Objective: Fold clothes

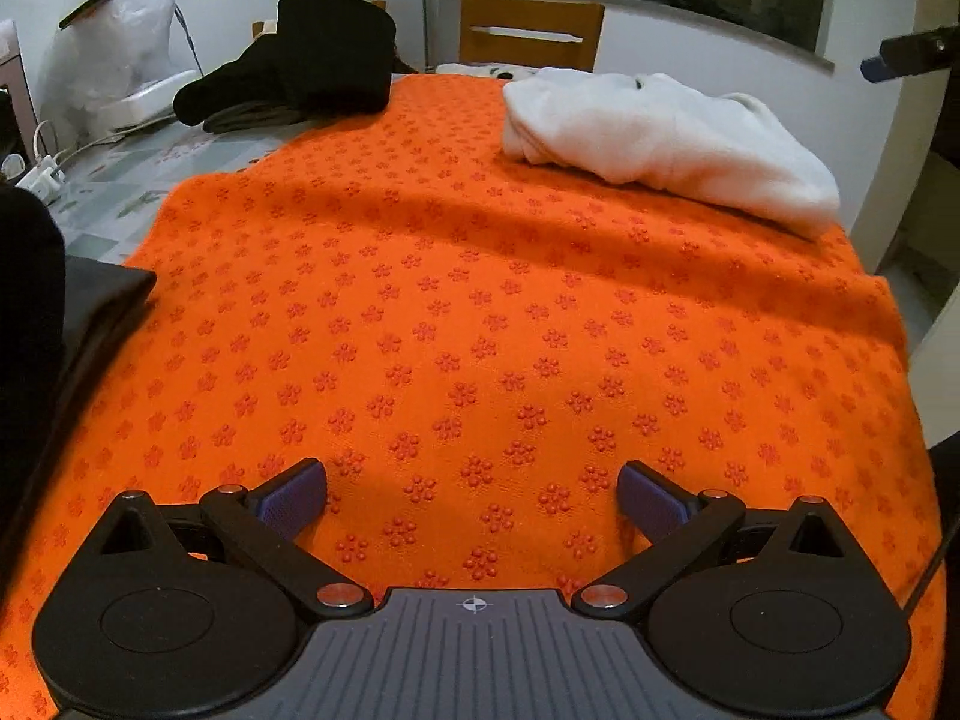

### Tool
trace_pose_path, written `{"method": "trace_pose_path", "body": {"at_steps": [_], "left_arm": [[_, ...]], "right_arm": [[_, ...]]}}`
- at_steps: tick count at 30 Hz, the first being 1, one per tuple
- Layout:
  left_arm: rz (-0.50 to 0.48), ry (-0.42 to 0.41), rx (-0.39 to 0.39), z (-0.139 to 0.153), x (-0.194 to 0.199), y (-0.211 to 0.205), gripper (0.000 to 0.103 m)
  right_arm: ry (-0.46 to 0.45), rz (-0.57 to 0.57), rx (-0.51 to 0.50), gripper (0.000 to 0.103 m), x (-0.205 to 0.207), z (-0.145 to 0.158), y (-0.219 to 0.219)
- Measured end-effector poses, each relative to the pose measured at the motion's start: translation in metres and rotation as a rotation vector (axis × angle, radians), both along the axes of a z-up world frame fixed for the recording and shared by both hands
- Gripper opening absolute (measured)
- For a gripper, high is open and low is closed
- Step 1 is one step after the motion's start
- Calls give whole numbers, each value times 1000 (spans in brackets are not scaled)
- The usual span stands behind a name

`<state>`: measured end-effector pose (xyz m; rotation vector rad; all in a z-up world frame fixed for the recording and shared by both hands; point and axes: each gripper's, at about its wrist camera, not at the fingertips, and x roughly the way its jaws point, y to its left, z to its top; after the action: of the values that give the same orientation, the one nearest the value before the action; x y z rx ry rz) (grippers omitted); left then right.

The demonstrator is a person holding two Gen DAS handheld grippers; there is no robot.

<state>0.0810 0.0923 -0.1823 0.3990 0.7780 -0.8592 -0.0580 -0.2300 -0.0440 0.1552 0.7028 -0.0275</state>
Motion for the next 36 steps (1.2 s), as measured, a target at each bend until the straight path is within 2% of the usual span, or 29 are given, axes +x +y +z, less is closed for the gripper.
{"method": "trace_pose_path", "body": {"at_steps": [10,12,17,18,21,23,25,29,36], "left_arm": [[10,-5,-8,0,-9,24,103],[38,9,-12,0,-10,31,103],[82,-19,-3,6,-19,31,101],[99,-16,-14,10,-20,31,101],[171,0,-114,30,-16,34,101],[206,-12,-160,43,-11,30,101],[213,-40,-164,53,-5,20,101],[172,-99,-128,65,5,-8,103],[67,-147,-69,73,16,-59,103]], "right_arm": [[4,-51,-11,103,-26,-3,5],[5,-58,-13,103,-31,-4,4],[10,-71,-15,102,-38,-12,1],[12,-75,-19,102,-39,-15,-1],[20,-87,-36,102,-40,-25,-4],[26,-79,-74,102,-38,-35,-7],[32,-63,-129,102,-34,-46,-8],[26,14,-295,102,-15,-69,-4],[38,237,-578,102,22,-114,19]]}}
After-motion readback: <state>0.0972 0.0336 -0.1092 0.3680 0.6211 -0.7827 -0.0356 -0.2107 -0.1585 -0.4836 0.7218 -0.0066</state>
